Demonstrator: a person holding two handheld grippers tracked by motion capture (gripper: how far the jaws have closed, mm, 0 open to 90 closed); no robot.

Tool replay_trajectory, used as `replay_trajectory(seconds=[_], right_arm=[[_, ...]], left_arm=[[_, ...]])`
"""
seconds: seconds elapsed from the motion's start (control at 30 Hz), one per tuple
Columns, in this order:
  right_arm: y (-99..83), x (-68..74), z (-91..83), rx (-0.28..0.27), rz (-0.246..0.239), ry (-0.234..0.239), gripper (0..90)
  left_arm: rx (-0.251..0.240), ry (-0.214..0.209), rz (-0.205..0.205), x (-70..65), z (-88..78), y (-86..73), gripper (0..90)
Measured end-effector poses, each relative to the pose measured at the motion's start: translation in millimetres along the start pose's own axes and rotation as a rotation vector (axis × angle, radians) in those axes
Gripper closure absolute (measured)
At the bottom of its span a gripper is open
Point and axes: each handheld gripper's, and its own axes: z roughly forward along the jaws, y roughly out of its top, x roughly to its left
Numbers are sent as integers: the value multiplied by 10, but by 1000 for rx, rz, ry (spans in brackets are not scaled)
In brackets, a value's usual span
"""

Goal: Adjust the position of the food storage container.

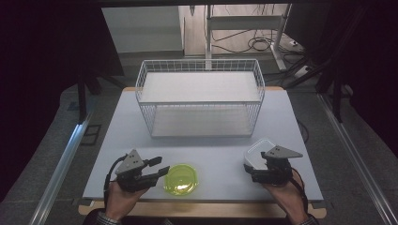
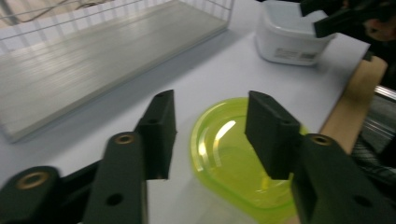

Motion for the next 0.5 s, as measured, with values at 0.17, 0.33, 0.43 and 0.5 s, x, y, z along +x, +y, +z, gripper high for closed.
replay_trajectory(seconds=[0.17, 0.33, 0.43, 0.5], right_arm=[[2, 1, -8, -6, -2, -6, 205], [4, 17, -4, -16, -6, -8, 212], [8, 38, 0, -21, -11, -7, 215], [8, 47, 1, -22, -20, -8, 215]], left_arm=[[23, -48, 22, -140, 82, 25, 692], [28, -77, 38, -284, 142, 54, 837], [38, -94, 41, -364, 190, 70, 900], [54, -106, 54, -431, 231, 73, 900]])
